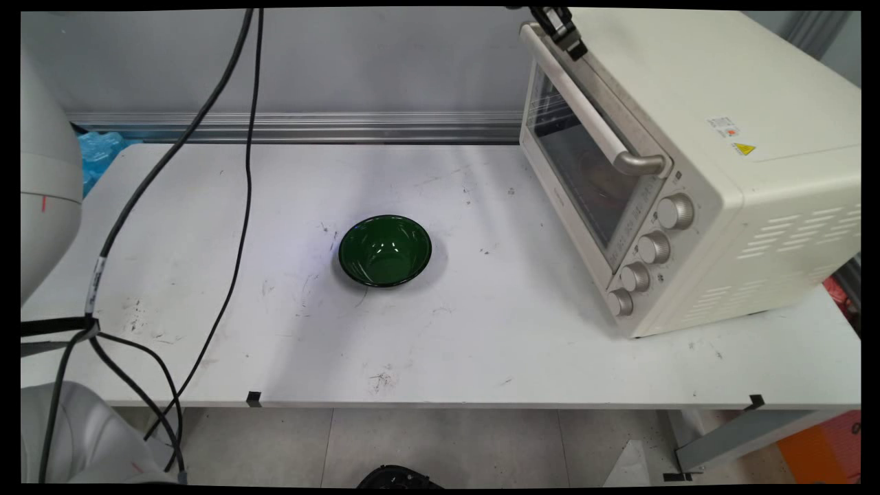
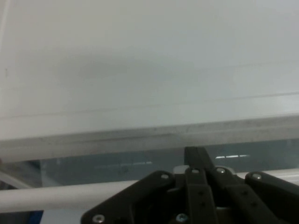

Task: Open the oven

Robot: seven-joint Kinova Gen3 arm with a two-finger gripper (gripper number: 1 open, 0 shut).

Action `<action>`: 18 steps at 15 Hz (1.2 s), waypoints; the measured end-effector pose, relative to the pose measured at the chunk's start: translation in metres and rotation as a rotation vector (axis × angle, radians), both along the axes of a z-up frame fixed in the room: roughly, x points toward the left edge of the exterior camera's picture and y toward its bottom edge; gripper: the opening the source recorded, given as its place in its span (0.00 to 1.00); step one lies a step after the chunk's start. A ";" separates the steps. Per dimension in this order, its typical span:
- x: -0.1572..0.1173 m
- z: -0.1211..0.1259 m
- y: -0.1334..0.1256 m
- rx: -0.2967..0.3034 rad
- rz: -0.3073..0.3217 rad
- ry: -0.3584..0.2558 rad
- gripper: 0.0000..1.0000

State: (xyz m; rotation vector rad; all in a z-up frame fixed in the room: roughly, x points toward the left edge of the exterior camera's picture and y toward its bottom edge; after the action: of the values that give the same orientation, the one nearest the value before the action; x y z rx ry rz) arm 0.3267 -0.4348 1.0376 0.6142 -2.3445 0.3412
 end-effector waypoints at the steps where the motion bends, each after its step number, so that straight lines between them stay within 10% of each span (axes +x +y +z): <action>1: -0.002 -0.002 0.000 0.004 0.002 0.003 0.00; 18: -0.020 -0.037 0.002 0.035 0.006 0.029 0.00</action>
State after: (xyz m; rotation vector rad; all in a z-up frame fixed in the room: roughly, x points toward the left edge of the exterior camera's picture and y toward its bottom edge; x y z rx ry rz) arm 0.3071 -0.4332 1.0009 0.6388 -2.3257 0.2922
